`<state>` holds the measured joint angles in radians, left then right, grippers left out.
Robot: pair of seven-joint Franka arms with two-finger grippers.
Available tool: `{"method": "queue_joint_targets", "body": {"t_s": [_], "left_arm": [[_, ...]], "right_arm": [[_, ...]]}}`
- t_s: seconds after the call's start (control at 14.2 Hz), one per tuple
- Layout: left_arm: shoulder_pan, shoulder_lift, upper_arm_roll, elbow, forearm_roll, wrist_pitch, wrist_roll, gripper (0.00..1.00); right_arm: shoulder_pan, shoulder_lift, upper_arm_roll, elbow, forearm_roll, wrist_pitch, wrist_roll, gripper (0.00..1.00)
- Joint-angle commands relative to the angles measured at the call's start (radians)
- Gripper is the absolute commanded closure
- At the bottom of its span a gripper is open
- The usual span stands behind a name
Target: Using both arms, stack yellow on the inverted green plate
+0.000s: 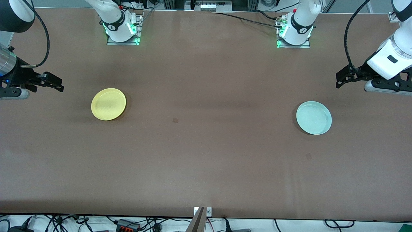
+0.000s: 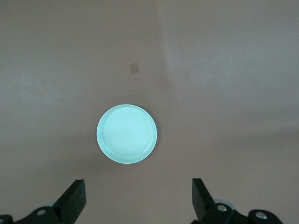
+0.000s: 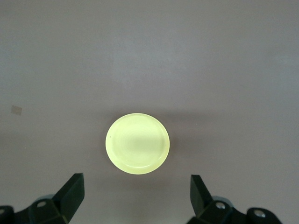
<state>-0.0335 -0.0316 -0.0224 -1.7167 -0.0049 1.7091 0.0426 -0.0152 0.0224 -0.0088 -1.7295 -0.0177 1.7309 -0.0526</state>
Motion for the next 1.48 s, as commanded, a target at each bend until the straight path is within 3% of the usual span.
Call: {"method": "queue_joint_targets", "body": {"t_s": [0.0, 0.42, 1.41], "left_arm": [[0.0, 0.005, -0.001, 0.026, -0.007, -0.023, 0.016, 0.0], [0.0, -0.002, -0.036, 0.022, 0.023, -0.025, -0.046, 0.0], [0.01, 0.01, -0.031, 0.028, 0.019, -0.032, -0.044, 0.0]], "right_arm": [[-0.003, -0.009, 0.006, -0.005, 0.013, -0.008, -0.01, 0.0], [-0.005, -0.009, 0.006, -0.005, 0.013, -0.008, -0.012, 0.0], [-0.006, -0.009, 0.006, -0.004, 0.013, -0.007, -0.012, 0.0]]}}
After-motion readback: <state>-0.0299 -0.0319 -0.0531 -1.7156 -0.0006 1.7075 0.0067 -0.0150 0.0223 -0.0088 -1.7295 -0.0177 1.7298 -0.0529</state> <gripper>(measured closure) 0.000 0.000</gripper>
